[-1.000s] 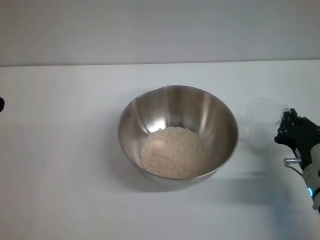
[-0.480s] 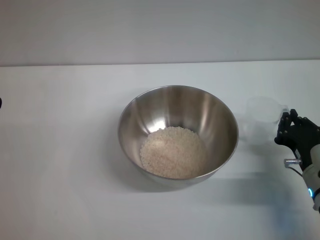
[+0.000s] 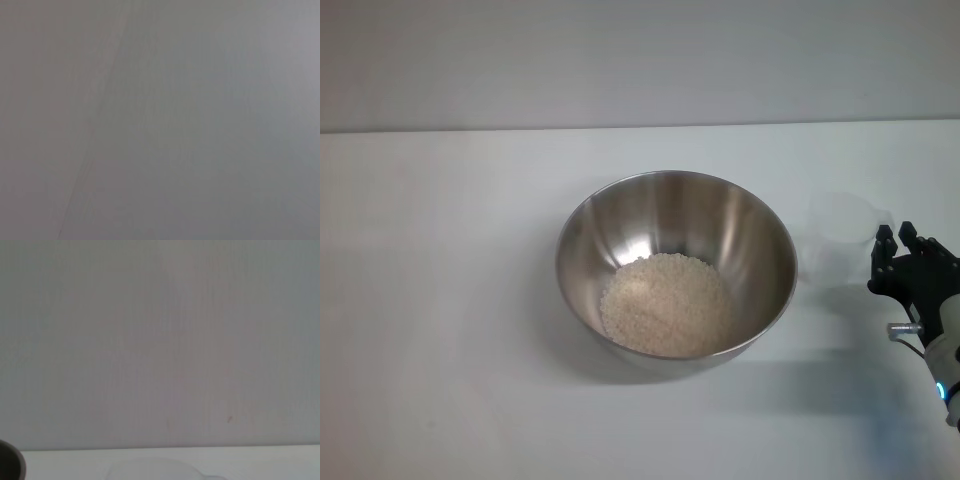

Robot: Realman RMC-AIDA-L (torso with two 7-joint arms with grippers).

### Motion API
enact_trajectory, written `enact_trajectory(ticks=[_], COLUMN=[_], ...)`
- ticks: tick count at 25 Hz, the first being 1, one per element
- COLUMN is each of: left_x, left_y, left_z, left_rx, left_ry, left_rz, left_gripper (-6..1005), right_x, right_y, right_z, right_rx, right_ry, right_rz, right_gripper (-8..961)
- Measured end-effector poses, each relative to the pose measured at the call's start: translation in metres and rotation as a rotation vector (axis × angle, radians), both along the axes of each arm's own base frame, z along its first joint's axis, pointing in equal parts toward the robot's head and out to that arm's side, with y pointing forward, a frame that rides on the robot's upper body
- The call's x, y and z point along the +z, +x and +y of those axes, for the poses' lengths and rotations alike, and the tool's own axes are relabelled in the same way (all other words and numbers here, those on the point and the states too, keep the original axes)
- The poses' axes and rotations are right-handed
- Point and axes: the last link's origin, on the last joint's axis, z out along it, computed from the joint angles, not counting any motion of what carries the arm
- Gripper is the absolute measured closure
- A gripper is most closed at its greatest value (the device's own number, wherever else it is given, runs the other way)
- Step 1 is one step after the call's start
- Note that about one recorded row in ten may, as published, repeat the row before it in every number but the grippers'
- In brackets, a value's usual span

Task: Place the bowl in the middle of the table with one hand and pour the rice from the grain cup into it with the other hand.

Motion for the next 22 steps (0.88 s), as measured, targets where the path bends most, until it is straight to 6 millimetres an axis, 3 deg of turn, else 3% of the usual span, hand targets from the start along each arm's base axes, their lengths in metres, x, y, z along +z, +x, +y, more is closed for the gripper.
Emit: enact_trajectory(ticks=[14, 22], left_x=[0.000, 0.000], left_y=[0.000, -0.002], left_z=[-0.001, -0.001], left_rx=[0.001, 0.007], left_ry=[0.001, 0.000], left_rz=[0.001, 0.006], left_gripper=[812, 811], right_x=[-0.004, -0.005], right_y=[-0.001, -0.010], right_z=[-0.015, -0.042], right_rx=[0.013, 0.056], right_ry=[0.002, 0.059], right_rz=[0.018, 0.038], right_gripper=[742, 743])
